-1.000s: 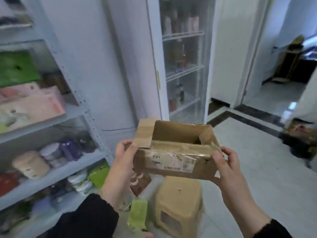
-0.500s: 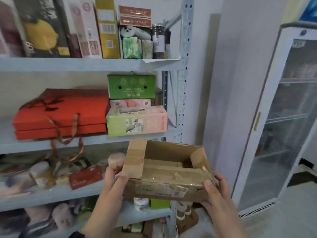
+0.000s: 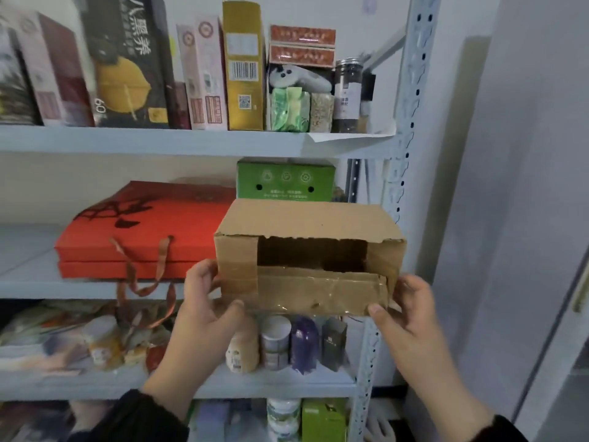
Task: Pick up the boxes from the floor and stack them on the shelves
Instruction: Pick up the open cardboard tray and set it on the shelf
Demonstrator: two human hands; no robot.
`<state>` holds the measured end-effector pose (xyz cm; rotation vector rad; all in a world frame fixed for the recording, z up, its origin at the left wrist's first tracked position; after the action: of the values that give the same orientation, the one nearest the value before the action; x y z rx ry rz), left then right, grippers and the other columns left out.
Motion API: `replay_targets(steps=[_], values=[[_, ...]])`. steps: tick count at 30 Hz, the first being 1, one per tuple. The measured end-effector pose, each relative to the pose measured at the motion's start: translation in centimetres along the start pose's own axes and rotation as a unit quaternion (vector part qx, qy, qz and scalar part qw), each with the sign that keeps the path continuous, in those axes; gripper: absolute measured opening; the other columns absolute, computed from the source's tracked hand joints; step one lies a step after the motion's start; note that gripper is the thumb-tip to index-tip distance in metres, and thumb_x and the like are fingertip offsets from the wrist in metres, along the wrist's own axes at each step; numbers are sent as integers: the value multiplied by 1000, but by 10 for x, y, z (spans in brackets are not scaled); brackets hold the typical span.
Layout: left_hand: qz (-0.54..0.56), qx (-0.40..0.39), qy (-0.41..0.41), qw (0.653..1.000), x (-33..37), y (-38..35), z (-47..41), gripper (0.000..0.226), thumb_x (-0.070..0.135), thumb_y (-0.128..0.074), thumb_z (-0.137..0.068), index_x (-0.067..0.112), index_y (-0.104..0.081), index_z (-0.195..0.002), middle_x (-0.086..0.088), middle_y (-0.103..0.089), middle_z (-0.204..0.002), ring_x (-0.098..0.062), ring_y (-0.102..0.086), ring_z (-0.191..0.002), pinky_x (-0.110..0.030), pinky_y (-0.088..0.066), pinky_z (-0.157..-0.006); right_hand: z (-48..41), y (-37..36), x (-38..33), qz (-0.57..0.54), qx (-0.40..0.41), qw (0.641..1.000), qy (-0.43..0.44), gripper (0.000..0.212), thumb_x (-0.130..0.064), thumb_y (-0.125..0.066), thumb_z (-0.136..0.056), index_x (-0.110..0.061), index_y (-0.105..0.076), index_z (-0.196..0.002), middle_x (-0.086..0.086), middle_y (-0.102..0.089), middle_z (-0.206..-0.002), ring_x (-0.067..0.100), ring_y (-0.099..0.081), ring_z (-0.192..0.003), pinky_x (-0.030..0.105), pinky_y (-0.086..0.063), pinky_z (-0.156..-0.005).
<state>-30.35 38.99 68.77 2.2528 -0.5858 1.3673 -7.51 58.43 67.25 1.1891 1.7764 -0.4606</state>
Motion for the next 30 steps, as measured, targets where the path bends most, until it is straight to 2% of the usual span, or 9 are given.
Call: replay_targets(steps=[3, 7, 12, 15, 17, 20, 23, 26, 30], values=[[-54, 32, -16, 998, 14, -11, -38, 64, 3, -66, -90, 42, -38, -133, 19, -61, -128, -10, -64, -118, -49, -54, -101, -52, 9, 10, 16, -17, 1000, 4, 63, -10, -73, -91, -62, -42, -111, -9, -64, -127, 3, -62, -118, 42, -52, -106], [-61, 3, -51, 997, 27, -28, -70, 73, 16, -72, -87, 57, -35, -134, 15, -58, -135, -5, -59, -124, -35, -51, -103, -105, 7, 7, -87, -99, 991, -19, 77, -49, -82, -78, -45, -32, -137, -13, -58, -133, 2, -66, -114, 28, -56, -96], [5, 20, -23, 1000, 25, -31, -90, 49, 62, -52, -88, 31, -44, -125, 1, -63, -118, -17, -64, -110, -42, -52, -98, -151, 4, 7, -179, -100, 977, -53, 75, -82, -71, -64, -30, -46, -111, -3, -64, -111, 14, -66, -102, 40, -54, -96], [-45, 48, -18, 998, 21, -28, -109, 27, 39, -50, -103, 24, -45, -124, 5, -62, -118, -8, -61, -108, -31, -50, -89, -166, -7, 11, -83, -74, 993, -45, 46, -53, -72, -87, -30, -41, -112, -3, -60, -120, 8, -62, -104, 22, -54, -82], [-72, 47, -23, 996, 11, -25, -130, 31, 29, -57, -102, 23, -42, -128, 8, -61, -129, -5, -60, -116, -34, -51, -99, -176, -16, 15, -36, -63, 997, -33, 38, -36, -67, -95, -27, -39, -119, -8, -60, -119, 1, -61, -101, 11, -51, -68], [-113, 26, -30, 993, -8, -22, -160, 49, 21, -64, -98, 22, -37, -139, 9, -49, -146, -11, -56, -129, -42, -48, -109, -186, -27, 26, 29, -60, 998, -16, 44, -38, -67, -95, -30, -36, -126, -15, -60, -122, -5, -60, -103, 11, -52, -71], [-201, 24, -27, 979, -25, -21, -182, 58, 21, -67, -96, 16, -36, -145, 6, -52, -135, -14, -57, -123, -40, -51, -103, -194, -39, 38, 79, -42, 996, -18, 52, -39, -69, -94, -25, -39, -135, -11, -59, -129, 4, -61, -111, 21, -51, -88], [-274, 34, -30, 961, -40, -17, -195, 62, 19, -68, -93, 13, -37, -146, -7, -55, -140, -26, -58, -125, -44, -52, -102, -192, -60, 50, 107, -66, 991, -40, 63, -38, -70, -94, -21, -35, -144, -5, -55, -142, 9, -57, -123, 12, -45, -80], [-335, 48, -108, 935, -45, -21, -193, 88, 6, -68, -90, 23, -19, -160, -13, -27, -159, -28, -51, -128, -39, -48, -100, -191, -74, 60, 154, -50, 986, -39, 62, -38, -69, -96, -26, -34, -146, -6, -56, -146, 9, -61, -122, 14, -43, -78]])
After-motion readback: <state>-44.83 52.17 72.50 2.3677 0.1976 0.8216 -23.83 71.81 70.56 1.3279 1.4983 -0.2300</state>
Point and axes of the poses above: each hand's wrist, its own z-axis away from the middle knuckle, its own y-axis out of the back of the hand, x = y × z, the point moved 4 cm from there along -z, towards the middle knuckle
